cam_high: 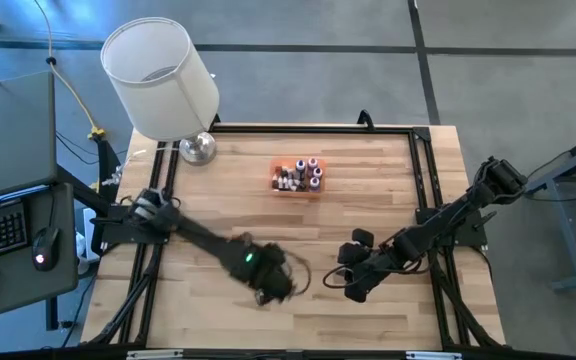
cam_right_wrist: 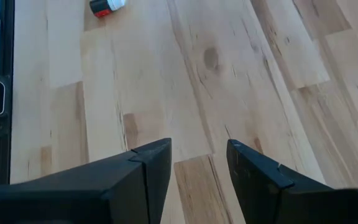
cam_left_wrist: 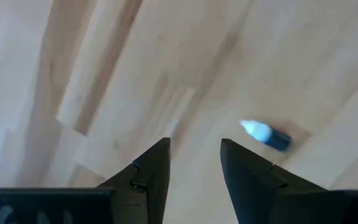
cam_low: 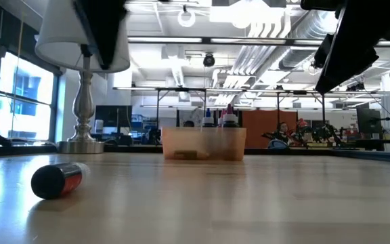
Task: Pick & Place food coloring
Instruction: Put the small red food coloring bottle into the bin
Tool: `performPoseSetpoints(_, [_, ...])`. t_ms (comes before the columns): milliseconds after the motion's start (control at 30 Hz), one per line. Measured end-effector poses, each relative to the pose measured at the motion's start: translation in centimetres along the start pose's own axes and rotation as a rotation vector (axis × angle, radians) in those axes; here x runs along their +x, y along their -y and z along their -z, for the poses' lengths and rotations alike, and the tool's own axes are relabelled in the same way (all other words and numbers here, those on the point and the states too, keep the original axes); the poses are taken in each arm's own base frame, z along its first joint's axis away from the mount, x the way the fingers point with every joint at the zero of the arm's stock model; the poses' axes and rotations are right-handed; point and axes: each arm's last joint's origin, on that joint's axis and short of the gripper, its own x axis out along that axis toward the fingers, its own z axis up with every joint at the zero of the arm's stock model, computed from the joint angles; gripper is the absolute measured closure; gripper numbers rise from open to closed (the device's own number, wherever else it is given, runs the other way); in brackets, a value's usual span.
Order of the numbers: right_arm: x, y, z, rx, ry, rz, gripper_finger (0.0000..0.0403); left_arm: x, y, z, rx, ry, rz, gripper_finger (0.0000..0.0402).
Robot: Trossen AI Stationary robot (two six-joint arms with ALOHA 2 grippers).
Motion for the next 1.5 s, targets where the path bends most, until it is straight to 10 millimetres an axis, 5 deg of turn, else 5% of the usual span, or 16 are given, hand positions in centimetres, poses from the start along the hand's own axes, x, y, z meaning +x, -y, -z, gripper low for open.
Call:
performPoseSetpoints(300, [0.0,-0.1,0.0,-0.01,0.006,-0.004,0.0254,-1.8,2.5,6.6,-0.309,0.115,-0.123,0.0263])
performPoseSetpoints(433, [0.1,0.2,-0.3,-0.077,0.009,0.004,0.0254,-1.4,3.9,8.1,-0.468,0.127,-0.042,0.0263])
performPoseSetpoints(700, [0.6,1.3,-1.3,-0.143,0.02,0.036,0.0254,0.6,6.0,8.1,-0.645,0.15,0.162,0.0263])
performPoseSetpoints(1200, [1.2,3.3,-2.8,-0.12,0.035,0.088,0.0254,5.9,8.5,7.5,-0.717,0.136,0.192,0.0263])
performPoseSetpoints(1500, [1.5,4.4,-3.8,-0.118,0.039,0.077,0.0254,7.1,8.7,6.9,-0.736,0.132,0.178,0.0263])
